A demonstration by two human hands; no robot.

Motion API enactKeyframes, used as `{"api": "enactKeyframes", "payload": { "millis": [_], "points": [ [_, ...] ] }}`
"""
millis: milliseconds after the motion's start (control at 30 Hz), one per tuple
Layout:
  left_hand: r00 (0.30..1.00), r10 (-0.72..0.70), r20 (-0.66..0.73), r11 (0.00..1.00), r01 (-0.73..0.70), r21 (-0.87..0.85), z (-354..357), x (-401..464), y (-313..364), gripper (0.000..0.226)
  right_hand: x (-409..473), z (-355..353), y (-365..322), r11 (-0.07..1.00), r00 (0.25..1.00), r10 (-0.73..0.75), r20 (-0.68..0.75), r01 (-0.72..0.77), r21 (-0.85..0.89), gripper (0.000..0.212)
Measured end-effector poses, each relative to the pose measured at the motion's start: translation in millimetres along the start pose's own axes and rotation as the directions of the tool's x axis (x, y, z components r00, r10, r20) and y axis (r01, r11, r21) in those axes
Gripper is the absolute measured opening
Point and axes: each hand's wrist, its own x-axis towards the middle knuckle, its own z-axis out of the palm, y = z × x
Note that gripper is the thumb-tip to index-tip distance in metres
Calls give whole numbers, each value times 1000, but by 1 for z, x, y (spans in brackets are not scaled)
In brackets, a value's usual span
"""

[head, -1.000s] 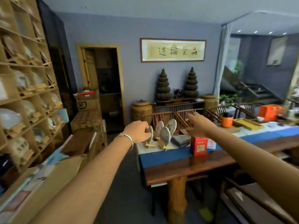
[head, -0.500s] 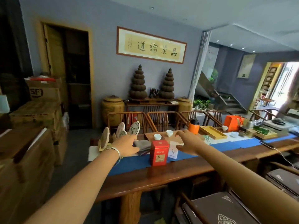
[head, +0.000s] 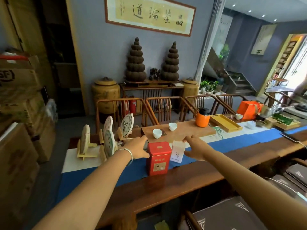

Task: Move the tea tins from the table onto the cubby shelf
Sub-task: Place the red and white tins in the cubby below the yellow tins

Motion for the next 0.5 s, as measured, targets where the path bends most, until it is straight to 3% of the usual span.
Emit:
{"api": "enactKeyframes", "payload": {
  "millis": [133, 267, 400, 500],
  "points": [
    [1000, 13, 18, 1000, -13, -18, 22, 75, -11, 86, 65, 27, 35, 998, 998, 52, 44, -54, 35, 53],
    [990, 33, 135, 991, -15, -131, 59, 126, -15, 83, 116, 60, 69, 995, 987, 72, 145, -81, 55, 59],
    [991, -8, 135, 994, 23, -106, 90, 170, -23, 118, 177, 87, 104, 988, 981, 87, 175, -107, 111, 82],
    [982, -49, 185, 977, 86, -195, 117, 188, -32, 130, 218, 112, 129, 981, 972, 73, 223, -110, 158, 105]
  ]
}}
